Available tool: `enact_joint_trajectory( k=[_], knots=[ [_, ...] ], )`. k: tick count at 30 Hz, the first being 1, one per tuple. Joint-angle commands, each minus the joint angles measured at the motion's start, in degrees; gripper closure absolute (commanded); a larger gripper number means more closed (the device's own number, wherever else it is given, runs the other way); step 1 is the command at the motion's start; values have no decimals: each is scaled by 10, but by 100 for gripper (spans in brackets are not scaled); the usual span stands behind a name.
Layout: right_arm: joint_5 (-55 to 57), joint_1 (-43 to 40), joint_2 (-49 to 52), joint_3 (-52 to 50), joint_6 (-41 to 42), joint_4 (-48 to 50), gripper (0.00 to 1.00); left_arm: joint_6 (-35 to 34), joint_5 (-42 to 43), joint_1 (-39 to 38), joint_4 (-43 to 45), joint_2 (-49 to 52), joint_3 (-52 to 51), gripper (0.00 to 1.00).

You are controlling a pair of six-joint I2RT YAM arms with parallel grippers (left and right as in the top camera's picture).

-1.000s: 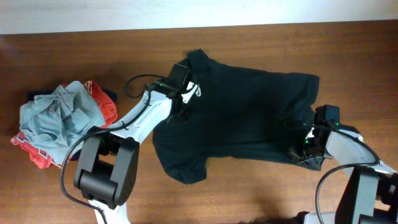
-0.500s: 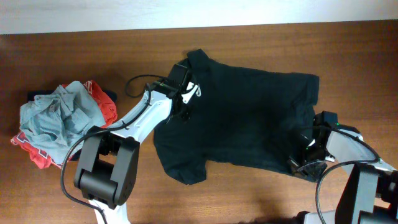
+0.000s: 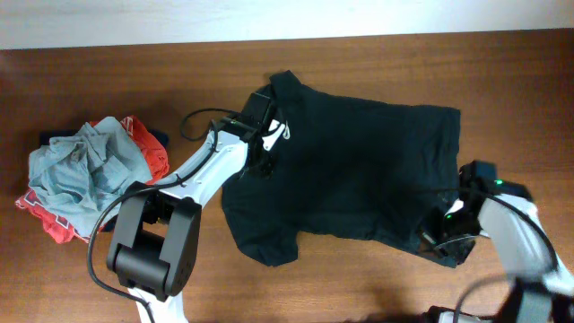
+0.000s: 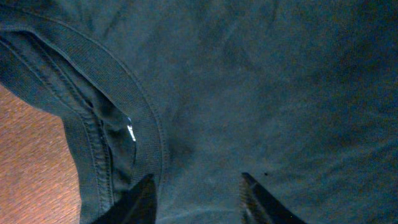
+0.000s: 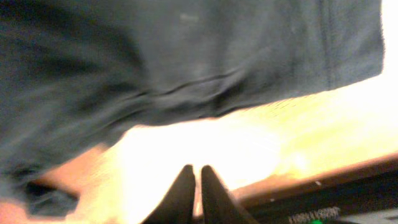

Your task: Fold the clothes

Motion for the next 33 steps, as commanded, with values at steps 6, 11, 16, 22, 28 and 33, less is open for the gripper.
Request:
enact_joint_trajectory(
  k=[6,11,16,22,28,33],
  knots=[
    [-8,1,-116,122,-59,70,67,6,8,2,0,5,6,44],
    [6,1,-38,120,-116,243,69,6,9,2,5,5,6,44],
    [5,1,78,120,-96,380,85,6,8,2,0,5,6,44],
    [3,1,213,128,-79,483,96,6,9,2,0,5,6,45],
    [3,1,295,148,-79,522,96,6,9,2,0,5,6,45],
    [24,1,342,149,-79,560,96,6,9,2,-1,5,6,45]
  ],
)
